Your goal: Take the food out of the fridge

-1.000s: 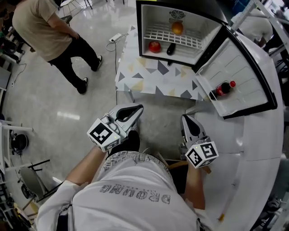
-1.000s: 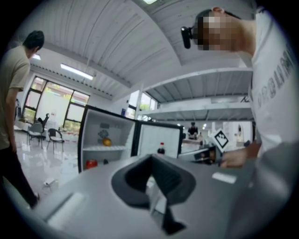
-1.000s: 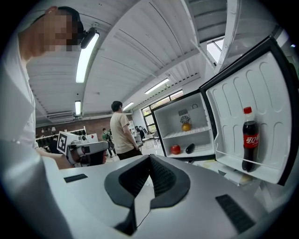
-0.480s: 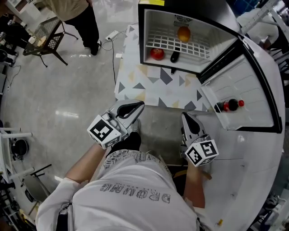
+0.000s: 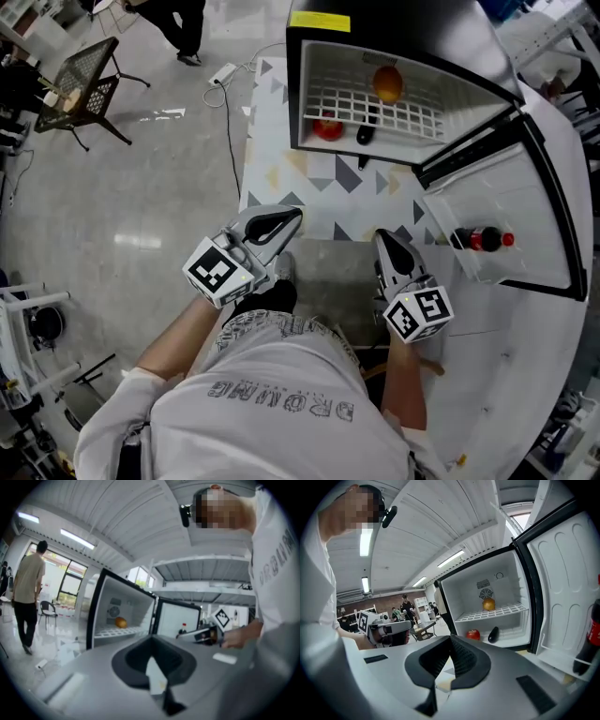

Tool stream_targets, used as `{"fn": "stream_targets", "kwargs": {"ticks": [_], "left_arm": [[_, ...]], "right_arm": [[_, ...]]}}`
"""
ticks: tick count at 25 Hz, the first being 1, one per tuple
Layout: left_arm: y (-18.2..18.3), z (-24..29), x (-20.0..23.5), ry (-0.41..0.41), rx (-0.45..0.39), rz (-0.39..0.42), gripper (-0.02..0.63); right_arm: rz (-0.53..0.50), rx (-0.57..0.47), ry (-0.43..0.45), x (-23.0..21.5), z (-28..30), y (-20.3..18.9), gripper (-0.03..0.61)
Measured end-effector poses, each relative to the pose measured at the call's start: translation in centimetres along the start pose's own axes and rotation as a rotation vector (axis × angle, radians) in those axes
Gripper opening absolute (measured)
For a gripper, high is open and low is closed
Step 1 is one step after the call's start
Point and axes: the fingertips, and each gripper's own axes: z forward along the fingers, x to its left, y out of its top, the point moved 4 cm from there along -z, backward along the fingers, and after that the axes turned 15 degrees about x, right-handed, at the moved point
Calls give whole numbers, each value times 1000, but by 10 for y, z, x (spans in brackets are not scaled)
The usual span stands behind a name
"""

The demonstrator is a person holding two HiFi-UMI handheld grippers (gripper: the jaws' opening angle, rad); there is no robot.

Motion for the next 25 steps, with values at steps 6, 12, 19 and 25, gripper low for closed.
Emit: {"fn": "stream_targets", "kwargs": {"ticks": [6,12,19,25], "left_arm": [[7,9,32,-35,6,7,8],[10,17,55,-53,18,16,8],[4,32,74,-36,39,8,8],[1,51,85,11,60,1,8]], "right_arm": [[19,1,-30,-4,23,17,-8],[37,-6,-48,-6,41,29,-8],[46,-17,-60,-15,54,40,-8],[44,-21,-46,-30,64,46,-8]]}}
